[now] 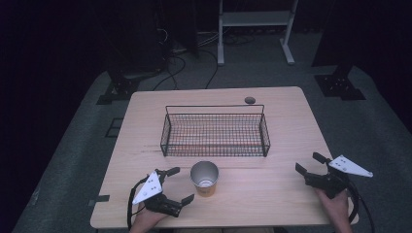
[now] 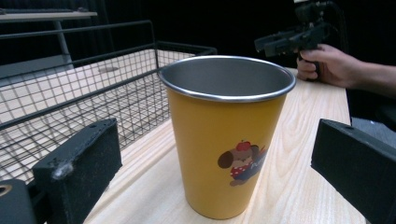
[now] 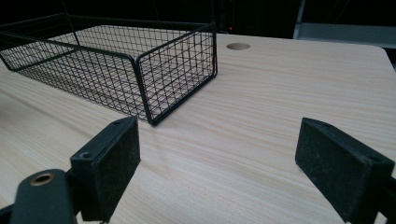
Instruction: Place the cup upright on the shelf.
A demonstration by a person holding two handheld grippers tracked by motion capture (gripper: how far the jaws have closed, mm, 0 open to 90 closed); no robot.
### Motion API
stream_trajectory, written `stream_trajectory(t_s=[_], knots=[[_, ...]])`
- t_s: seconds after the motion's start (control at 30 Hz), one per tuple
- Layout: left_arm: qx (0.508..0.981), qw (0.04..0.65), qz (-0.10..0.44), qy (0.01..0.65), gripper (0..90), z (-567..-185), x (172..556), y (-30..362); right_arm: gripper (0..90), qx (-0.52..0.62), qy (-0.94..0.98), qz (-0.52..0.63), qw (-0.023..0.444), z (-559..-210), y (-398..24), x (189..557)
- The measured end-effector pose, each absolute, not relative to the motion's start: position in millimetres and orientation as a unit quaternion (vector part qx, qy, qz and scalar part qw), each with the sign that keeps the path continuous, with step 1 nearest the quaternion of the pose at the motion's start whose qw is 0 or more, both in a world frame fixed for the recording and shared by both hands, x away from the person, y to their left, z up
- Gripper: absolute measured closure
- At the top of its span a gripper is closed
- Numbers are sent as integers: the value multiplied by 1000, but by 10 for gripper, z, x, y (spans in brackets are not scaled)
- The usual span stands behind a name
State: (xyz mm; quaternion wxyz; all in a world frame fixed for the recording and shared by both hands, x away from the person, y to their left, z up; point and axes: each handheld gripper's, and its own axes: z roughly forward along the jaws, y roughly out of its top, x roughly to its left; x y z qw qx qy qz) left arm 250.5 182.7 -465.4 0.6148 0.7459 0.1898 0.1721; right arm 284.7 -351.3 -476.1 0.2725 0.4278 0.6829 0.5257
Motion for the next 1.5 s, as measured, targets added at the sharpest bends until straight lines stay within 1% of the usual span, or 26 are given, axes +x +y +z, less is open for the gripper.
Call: stream_trajectory(t_s=[0.27,0.73,1.2,1.5], knots=[[755,605,175,182,8,-4668,2508,1733,130,425,685,525,272,-4762,-3505,2847],[767,593,166,178,8,-4696,2557,1569,131,426,685,525,271,-4762,-3504,2850],[772,587,161,184,8,-4731,2661,1417,133,426,685,526,270,-4761,-3506,2850],[767,593,159,185,8,-4720,2727,1344,132,427,686,524,272,-4762,-3501,2852]])
